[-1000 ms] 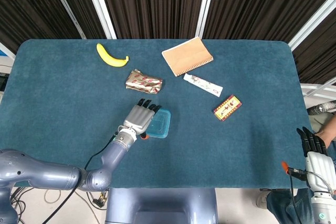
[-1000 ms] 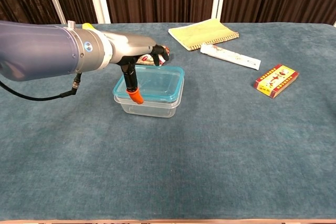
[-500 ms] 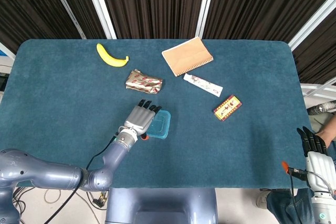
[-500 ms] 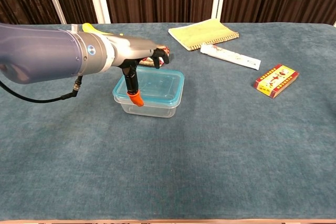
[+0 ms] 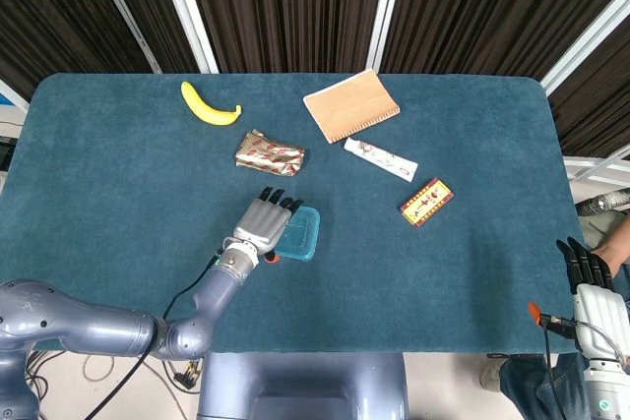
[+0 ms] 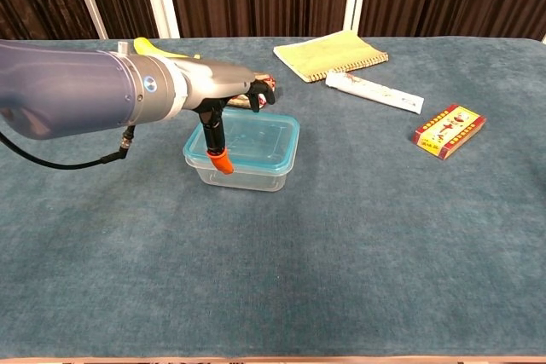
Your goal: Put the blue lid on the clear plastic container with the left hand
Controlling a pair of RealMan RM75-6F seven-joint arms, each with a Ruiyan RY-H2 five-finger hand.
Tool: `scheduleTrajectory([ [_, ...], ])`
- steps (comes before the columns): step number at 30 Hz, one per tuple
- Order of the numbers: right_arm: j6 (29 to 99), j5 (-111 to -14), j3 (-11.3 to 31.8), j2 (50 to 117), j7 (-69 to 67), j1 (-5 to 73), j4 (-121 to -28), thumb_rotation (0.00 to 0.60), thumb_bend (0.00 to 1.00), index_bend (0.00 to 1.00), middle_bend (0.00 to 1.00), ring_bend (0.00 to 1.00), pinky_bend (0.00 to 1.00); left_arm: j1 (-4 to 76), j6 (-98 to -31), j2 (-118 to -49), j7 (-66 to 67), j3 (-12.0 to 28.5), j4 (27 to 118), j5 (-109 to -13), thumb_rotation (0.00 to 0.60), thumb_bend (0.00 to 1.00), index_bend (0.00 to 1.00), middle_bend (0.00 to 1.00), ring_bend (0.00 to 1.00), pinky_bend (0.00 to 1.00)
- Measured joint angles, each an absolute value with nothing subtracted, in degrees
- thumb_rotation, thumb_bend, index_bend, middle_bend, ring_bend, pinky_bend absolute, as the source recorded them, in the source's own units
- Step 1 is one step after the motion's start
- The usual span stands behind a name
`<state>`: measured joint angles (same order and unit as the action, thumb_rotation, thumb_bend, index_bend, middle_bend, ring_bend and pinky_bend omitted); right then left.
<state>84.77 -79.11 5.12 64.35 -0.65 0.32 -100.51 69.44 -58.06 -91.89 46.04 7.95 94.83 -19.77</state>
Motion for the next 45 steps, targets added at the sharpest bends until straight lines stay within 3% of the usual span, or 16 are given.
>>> scheduleTrajectory([
  [35, 84.91, -78.68, 5.28, 64.44, -0.51, 0.22, -100.73, 0.6, 0.27, 0.02, 0.0, 0.0, 0.0, 69.48, -59.98, -93.2, 48.49, 7.52, 94.38, -19.2, 0.6, 0.14, 0.08, 0.17, 0.0, 0.0],
  [45, 85.01, -78.62, 5.36, 64.49, -0.44, 0.2, -100.74, 0.6, 0.27, 0.02, 0.0, 0.0, 0.0, 69.43, -60.85, -93.49, 49.64, 7.36, 94.38, -19.92, 0.6, 0.1, 0.06, 0.09, 0.0, 0.0],
])
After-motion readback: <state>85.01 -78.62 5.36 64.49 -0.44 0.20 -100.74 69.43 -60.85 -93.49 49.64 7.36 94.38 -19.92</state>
